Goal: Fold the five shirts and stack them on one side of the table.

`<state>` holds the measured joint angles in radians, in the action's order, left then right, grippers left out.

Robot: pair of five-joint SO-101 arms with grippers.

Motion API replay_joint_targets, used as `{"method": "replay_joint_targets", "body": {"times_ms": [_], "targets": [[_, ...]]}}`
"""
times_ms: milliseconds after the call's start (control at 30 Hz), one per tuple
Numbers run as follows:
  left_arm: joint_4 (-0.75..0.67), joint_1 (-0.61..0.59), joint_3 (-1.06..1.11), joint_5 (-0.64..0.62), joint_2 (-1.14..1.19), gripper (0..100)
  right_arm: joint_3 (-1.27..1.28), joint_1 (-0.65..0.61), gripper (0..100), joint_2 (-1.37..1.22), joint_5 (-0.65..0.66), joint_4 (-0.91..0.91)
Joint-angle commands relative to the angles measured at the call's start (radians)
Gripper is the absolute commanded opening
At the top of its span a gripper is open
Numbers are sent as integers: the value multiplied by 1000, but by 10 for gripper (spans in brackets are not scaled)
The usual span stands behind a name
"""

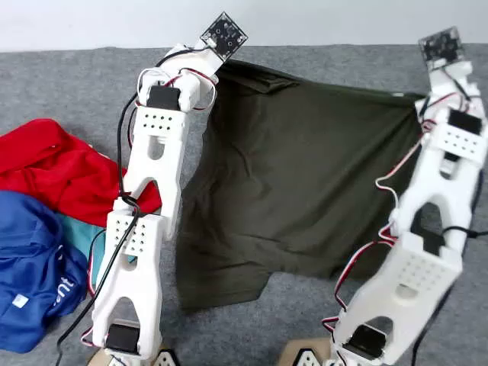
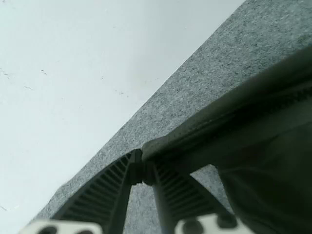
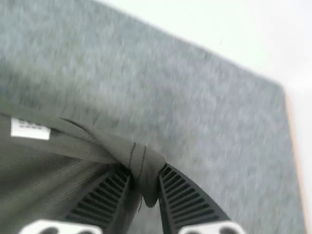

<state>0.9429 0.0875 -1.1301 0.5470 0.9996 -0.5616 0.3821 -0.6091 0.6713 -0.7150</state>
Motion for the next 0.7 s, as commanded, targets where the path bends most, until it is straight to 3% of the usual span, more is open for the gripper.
{"method": "replay_joint_targets", "body": {"times_ms": [0,167,267,667], "targets": [[-44,-18,-4,-5,-17,4,-238,-7,10,-59,-11,-19],[-41,-20,-4,-3,-21,5,-420,-19,10,-168,-11,-176],[52,-20,-16,44,-31,4,-491,-22,10,-205,-8,-289],[807,-6,-366,308,-51,3,-658,-24,10,-213,51,-877]]}}
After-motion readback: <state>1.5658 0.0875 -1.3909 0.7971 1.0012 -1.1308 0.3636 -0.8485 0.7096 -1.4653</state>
